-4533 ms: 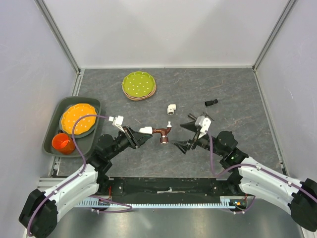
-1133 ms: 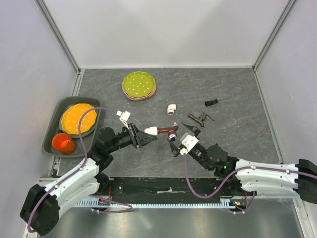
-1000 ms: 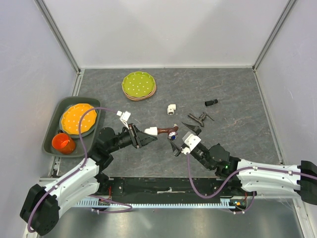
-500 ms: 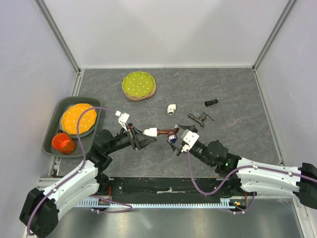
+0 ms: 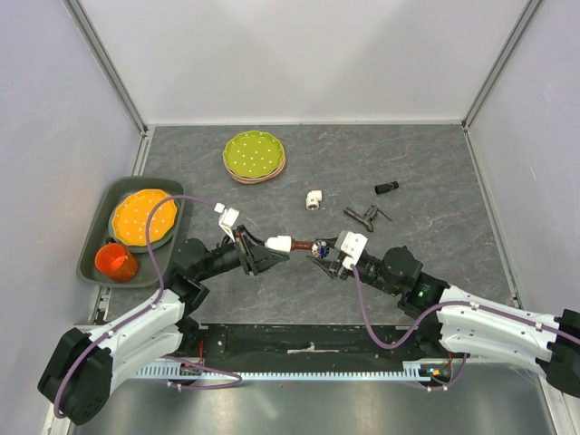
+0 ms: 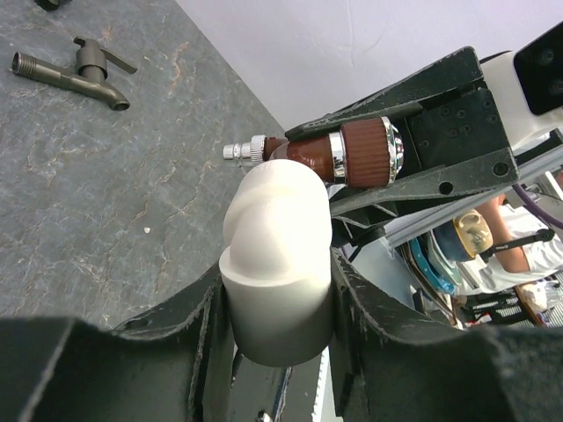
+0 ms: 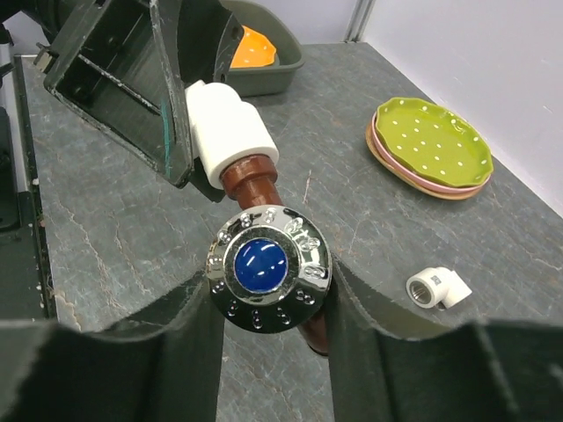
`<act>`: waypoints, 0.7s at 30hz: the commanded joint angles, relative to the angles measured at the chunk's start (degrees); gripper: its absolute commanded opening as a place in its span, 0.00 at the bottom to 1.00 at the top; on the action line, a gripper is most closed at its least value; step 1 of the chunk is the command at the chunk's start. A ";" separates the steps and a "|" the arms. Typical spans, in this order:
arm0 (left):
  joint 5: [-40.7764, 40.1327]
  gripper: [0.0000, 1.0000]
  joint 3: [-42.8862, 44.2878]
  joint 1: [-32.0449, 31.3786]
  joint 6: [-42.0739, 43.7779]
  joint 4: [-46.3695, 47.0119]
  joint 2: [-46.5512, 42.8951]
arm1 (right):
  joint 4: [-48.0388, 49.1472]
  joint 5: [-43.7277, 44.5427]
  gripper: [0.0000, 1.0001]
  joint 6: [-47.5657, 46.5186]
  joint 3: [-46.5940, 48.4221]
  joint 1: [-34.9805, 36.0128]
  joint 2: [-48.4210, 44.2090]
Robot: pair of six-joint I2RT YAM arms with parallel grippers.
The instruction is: Install the water faucets
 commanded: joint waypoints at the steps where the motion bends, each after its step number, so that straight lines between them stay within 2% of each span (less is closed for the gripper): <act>1: 4.71 0.02 0.05 -0.64 4.26 5.60 -0.77 | 2.41 -0.51 0.37 7.60 4.32 -1.76 -0.05; 2: 4.80 0.02 -0.04 -0.82 4.87 5.68 -0.77 | 2.23 -0.42 0.28 8.57 4.85 -2.11 0.04; 5: 4.27 0.02 -0.74 -1.08 6.54 6.21 -1.56 | 0.40 -0.07 0.16 11.74 6.86 -2.82 0.74; 13: 3.22 0.02 -4.78 -1.35 11.29 11.56 -5.77 | -4.18 -2.26 0.00 25.88 11.79 -6.15 4.08; 17: 3.04 0.02 -7.06 -1.43 14.01 13.85 -8.75 | -5.24 -11.12 0.00 35.72 13.73 -13.34 7.58; 18: 2.86 0.02 -7.33 -1.52 14.45 14.03 -9.20 | -4.63 -16.89 0.00 38.53 13.99 -15.02 8.47; 19: 2.78 0.02 -7.68 -1.52 15.06 14.12 -9.55 | -3.41 -20.95 0.00 44.12 13.91 -16.87 9.52; 21: 2.25 0.02 -8.38 -1.61 16.21 14.03 -10.60 | 5.18 -28.33 0.00 52.40 12.77 -22.49 13.47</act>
